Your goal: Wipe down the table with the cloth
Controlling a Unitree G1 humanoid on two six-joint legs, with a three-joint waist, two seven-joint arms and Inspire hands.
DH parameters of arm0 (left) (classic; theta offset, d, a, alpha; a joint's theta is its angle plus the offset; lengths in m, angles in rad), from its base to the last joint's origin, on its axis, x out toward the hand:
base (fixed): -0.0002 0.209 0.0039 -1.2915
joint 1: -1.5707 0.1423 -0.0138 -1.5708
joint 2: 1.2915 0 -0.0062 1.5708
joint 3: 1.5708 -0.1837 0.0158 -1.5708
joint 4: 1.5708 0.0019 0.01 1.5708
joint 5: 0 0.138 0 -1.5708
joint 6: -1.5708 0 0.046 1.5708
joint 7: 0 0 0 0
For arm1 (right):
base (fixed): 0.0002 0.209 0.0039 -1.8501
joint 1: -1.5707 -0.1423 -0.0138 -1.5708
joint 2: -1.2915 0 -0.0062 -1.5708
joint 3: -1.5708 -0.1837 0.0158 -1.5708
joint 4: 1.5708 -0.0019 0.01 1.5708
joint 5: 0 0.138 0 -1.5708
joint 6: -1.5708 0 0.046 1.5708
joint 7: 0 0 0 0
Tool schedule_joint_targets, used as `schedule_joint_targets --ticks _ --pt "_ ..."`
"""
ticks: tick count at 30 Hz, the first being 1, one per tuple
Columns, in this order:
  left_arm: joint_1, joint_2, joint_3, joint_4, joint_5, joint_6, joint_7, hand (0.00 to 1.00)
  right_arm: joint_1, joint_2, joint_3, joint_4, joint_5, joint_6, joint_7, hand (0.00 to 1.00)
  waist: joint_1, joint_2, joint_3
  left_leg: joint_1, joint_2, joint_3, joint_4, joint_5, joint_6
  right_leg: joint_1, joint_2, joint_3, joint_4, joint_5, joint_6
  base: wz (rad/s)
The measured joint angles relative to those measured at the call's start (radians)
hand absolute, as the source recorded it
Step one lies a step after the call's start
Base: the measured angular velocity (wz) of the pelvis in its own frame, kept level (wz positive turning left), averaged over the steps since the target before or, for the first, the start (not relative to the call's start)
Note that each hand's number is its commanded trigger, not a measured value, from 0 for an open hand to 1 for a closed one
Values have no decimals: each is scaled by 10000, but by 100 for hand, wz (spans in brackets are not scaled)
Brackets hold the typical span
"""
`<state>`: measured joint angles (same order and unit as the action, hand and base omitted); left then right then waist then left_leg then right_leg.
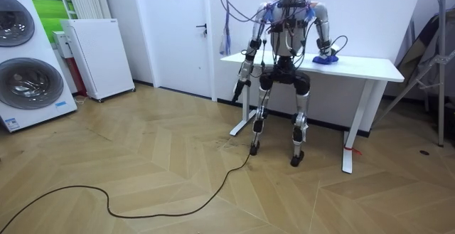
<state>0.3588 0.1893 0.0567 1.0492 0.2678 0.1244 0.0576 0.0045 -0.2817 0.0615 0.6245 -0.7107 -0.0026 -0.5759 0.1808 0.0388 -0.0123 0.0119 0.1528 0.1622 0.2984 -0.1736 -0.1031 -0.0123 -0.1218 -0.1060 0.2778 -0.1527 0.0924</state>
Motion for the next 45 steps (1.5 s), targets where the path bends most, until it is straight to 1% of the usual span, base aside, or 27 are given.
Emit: schedule_joint_targets --ticks 3,4,5,6,8,10,11,14,18,20,24,25,26,27,28,29,30,31,32,34,35,37,38,40,42,44,45 --pt "5 72 19 -220 -47 3 52 0 144 58 -64 -66 204 -240 -101 100 -367 -22 -4 154 -136 19 -273 26 60 208 -1 83 -456 317 86 -3" --pt "-22 71 6 -310 -62 3 54 0 261 33 -62 -71 406 -458 -262 100 -444 -83 34 316 -261 -115 -512 45 60 314 8 164 -651 408 131 -16" --pt "-92 73 22 -389 -35 11 67 0 458 42 -61 -68 635 -698 -462 100 -540 -94 8 430 -316 -148 -677 63 90 416 9 180 -776 469 131 -10" --pt "-139 74 18 -451 -12 14 95 0 564 37 -53 -63 798 -836 -602 100 -645 -128 21 468 -336 -176 -722 62 91 477 8 178 -812 468 132 4" --pt "-112 65 111 -874 28 -9 228 0 1033 33 -111 2 1614 -1493 -1135 100 -1000 -265 -57 605 -417 -240 -863 71 127 561 -32 170 -913 484 104 11" --pt "-194 61 392 -1025 105 -25 271 0 1444 24 -476 21 1888 -1867 -1483 100 -1217 -383 -40 670 -511 -240 -954 107 208 632 -132 93 -960 446 131 7" --pt "-334 64 648 -1225 143 -28 272 0 1627 21 -820 79 2246 -1962 -1614 100 -1329 -458 -22 620 -584 -280 -960 117 245 616 -187 84 -947 444 168 11" --pt "-351 267 1035 -1368 286 -130 289 0 2297 -80 -1555 459 3312 -2132 -1665 100 -1458 -772 -65 601 -658 -292 -914 -30 293 701 -287 43 -941 412 267 5" --pt "-50 285 1192 -1316 283 -201 412 0 3164 -642 -2206 806 4487 -2279 -1600 100 -1518 -889 -142 543 -730 -322 -726 -141 397 826 -382 -42 -896 449 303 6" --pt "233 298 1183 -1315 69 -198 428 0 3235 -776 -2440 1063 4501 -2278 -1394 100 -1519 -883 -144 565 -721 -369 -680 -168 399 932 -396 -455 -902 550 262 0" --pt "501 288 1138 -1257 9 -89 387 0 3076 -765 -2451 1048 3822 -1994 -1382 100 -1410 -790 -136 650 -614 -367 -606 -233 381 1050 -291 -776 -901 615 170 -5" --pt "530 265 1059 -1245 -21 17 379 0 2852 -714 -2393 904 3560 -1724 -1350 100 -1321 -736 -121 734 -577 -368 -626 -236 377 1060 -255 -951 -901 672 103 -27" --pt "475 254 796 -1245 -18 98 382 0 2768 -566 -2322 552 3441 -1298 -1298 100 -1209 -667 -89 791 -572 -432 -633 -243 378 1052 -202 -951 -898 737 55 -32" --pt "437 247 646 -1233 -29 116 382 0 2656 -511 -2281 422 3338 -1094 -1281 100 -1153 -630 -80 797 -573 -478 -629 -262 401 1022 -169 -943 -894 768 28 -35" --pt "303 230 330 -1158 -27 181 378 0 2377 -387 -2148 146 2980 -583 -1197 100 -1074 -556 -48 795 -571 -583 -632 -288 444 959 -100 -922 -893 839 -31 -38" --pt "146 166 173 -1033 -13 230 371 0 2249 -319 -1879 -344 2499 -93 -980 100 -889 -467 -14 795 -557 -696 -627 -290 446 903 -16 -902 -889 881 -71 -36" --pt "64 120 154 -1033 -15 255 374 0 2201 -268 -1654 -665 2194 127 -799 100 -796 -431 -9 793 -539 -730 -630 -290 445 855 22 -902 -872 857 -35 -41" --pt "-109 38 133 -1039 -18 286 375 0 2043 -156 -1020 -1248 1523 482 -471 100 -483 -356 14 784 -522 -823 -632 -289 438 701 89 -901 -779 762 0 -44" --pt "-236 -9 59 -1036 -19 299 375 0 1659 -40 -203 -1672 854 666 -75 100 -228 -362 79 753 -497 -871 -637 -281 421 499 127 -908 -724 698 -73 -44" --pt "-389 -70 -51 -1066 -35 359 372 0 1019 241 785 -2326 9 856 754 100 41 -246 103 605 -437 -971 -669 -234 352 277 217 -904 -710 651 -155 -17" --pt "-399 -76 -229 -1066 -60 468 372 0 698 489 1492 -2689 -470 938 1166 100 157 -161 136 540 -449 -1101 -747 -169 312 219 250 -903 -715 644 -169 9" --pt "-392 -113 -253 -1102 -151 584 342 0 417 763 2307 -2892 -950 902 1669 100 232 -110 133 492 -498 -1276 -849 -15 227 181 262 -907 -710 635 -185 41" --pt "-255 -122 -216 -1148 -134 678 215 0 356 925 2424 -2992 -1273 852 1917 100 243 -78 136 506 -579 -1475 -931 1 233 264 248 -928 -724 556 -186 49" --pt "215 -117 -184 -1382 -141 815 61 0 371 940 2385 -2948 -1363 809 2085 100 192 -124 110 547 -680 -1671 -1020 -4 265 395 225 -923 -756 440 -147 36" --pt "575 -122 -184 -1530 -220 923 -94 0 517 891 2307 -2876 -1360 614 2065 100 100 -194 74 654 -719 -1676 -1069 3 340 649 201 -980 -772 430 -191 18" --pt "434 -121 -86 -1510 -180 913 -200 0 529 827 2237 -2478 -1358 175 1644 100 31 -408 170 645 -730 -1709 -1111 32 361 726 190 -1051 -927 505 -222 10" --pt "390 -125 -44 -1466 -144 891 -221 0 561 819 2194 -2321 -1345 71 1471 100 12 -434 165 669 -735 -1713 -1105 32 364 810 190 -1073 -1002 531 -184 14"
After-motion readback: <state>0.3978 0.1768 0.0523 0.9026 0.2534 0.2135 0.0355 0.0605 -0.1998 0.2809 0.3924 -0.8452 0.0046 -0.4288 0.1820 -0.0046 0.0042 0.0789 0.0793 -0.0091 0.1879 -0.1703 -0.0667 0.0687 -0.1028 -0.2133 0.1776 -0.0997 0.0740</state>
